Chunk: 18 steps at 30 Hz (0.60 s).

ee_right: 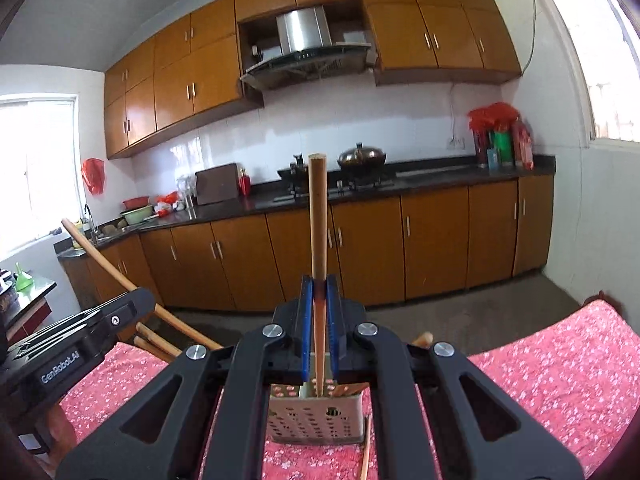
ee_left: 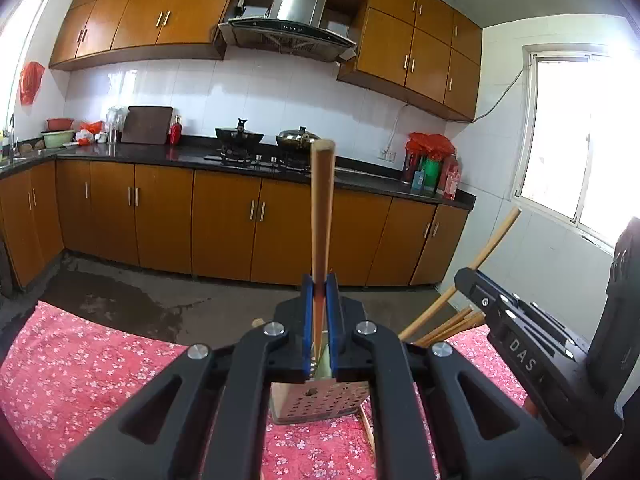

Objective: Organize utensils
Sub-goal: 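Open both tools to release the chopsticks into the holder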

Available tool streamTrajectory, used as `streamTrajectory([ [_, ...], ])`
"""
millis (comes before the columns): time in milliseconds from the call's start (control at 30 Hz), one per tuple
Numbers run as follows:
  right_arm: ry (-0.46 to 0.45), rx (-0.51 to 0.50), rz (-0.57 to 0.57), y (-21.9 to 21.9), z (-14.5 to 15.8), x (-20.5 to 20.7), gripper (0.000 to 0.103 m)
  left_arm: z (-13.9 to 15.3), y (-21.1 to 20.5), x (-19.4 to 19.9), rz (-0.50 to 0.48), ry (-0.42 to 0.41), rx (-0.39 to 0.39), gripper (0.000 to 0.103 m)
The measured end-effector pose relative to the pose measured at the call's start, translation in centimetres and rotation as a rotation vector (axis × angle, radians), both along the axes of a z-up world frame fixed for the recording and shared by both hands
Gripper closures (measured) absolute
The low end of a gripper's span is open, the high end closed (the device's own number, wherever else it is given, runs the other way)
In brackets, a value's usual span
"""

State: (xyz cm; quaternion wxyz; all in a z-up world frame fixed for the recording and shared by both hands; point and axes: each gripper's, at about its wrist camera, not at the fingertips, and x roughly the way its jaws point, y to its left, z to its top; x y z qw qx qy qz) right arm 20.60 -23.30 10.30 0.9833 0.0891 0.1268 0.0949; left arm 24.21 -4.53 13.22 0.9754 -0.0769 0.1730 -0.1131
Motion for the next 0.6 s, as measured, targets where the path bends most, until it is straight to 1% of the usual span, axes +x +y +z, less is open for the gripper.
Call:
streamTrajectory([
  [67,0.009,0.015,0.0,-0.3,-0.1,-0.1,0.095,-0.3,0.1,0.2,0.001,0.004,0.002,0.095],
  [133,0.014,0.017,0.001,-0.5,0.2,0.0,0.094,-0.3,0.1,0.3,0.002,0.0,0.006,0.092],
  [200,0.005,0.017,-0.004,-0.7,0.6,-0.4,0.091,-0.3,0.1,0.0,0.003,-0.002,0.003,0.087],
  [233,0.001,0.016,-0.007,-0.8,0.9,-0.7,0.088,-0.3,0.2,0.0,0.004,-0.005,0.0,0.085],
  [300,-0.01,0.012,-0.018,-1.0,1.4,-1.3,0.087,-0.1,0.4,-0.4,0.009,-0.015,-0.004,0.082],
  [367,-0.014,0.008,-0.028,-1.1,1.8,-1.9,0.087,0.4,0.9,-1.1,0.017,-0.029,-0.004,0.08],
  [467,-0.001,0.009,-0.049,-2.0,2.0,-3.4,0.086,0.9,2.0,-2.7,0.031,-0.044,-0.012,0.075],
  [500,0.005,0.01,-0.053,-2.3,1.9,-3.7,0.086,0.9,2.4,-3.5,0.047,-0.047,-0.002,0.073],
  [567,0.033,0.007,-0.071,-3.2,1.1,-4.6,0.078,0.6,3.2,-4.8,0.072,-0.049,0.019,0.07],
  [600,0.05,0.005,-0.079,-3.5,0.6,-4.8,0.077,0.1,3.7,-5.6,0.088,-0.042,0.033,0.068],
])
